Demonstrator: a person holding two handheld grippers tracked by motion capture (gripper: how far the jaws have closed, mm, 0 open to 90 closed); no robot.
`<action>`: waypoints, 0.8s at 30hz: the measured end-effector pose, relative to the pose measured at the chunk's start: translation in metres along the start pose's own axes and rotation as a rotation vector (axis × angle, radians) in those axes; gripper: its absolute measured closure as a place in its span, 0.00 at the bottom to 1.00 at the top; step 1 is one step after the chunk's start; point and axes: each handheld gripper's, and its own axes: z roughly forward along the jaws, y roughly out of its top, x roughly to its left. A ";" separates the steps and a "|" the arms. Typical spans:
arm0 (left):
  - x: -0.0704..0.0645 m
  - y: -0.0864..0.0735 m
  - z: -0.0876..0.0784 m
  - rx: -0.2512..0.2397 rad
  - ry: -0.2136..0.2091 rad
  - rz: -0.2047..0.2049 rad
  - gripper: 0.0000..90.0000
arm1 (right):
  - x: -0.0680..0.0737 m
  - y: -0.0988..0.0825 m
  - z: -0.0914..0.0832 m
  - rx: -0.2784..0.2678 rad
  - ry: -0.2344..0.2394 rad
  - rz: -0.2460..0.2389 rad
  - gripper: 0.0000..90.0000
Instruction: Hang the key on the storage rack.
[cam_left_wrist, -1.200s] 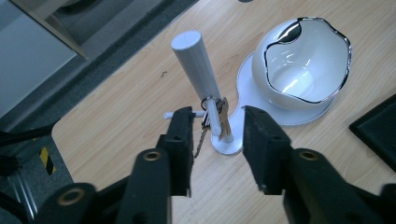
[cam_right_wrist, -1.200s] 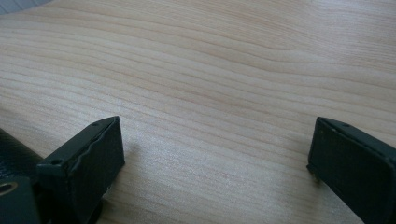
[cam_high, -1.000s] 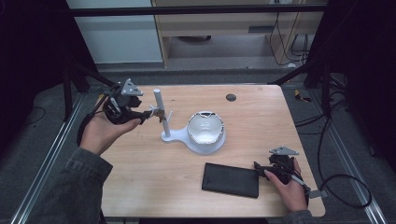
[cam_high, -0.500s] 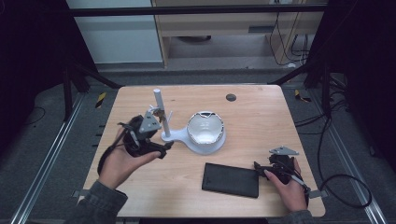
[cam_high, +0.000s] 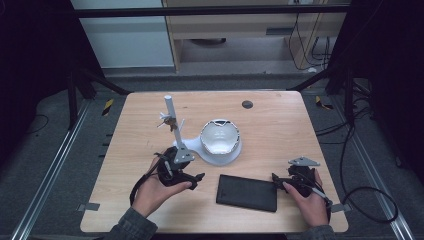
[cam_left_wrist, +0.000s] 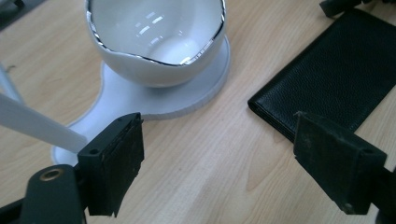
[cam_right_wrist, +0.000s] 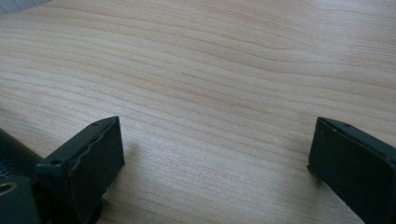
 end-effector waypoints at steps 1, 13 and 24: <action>-0.001 -0.001 0.003 0.002 -0.004 0.002 0.18 | 0.000 0.000 0.000 0.000 0.000 0.000 0.04; -0.021 -0.011 0.033 0.045 -0.076 0.040 0.33 | -0.001 -0.001 -0.001 -0.006 0.001 0.011 0.04; -0.035 -0.026 0.054 0.108 -0.180 0.058 0.71 | -0.004 -0.004 -0.007 -0.030 0.012 0.006 0.18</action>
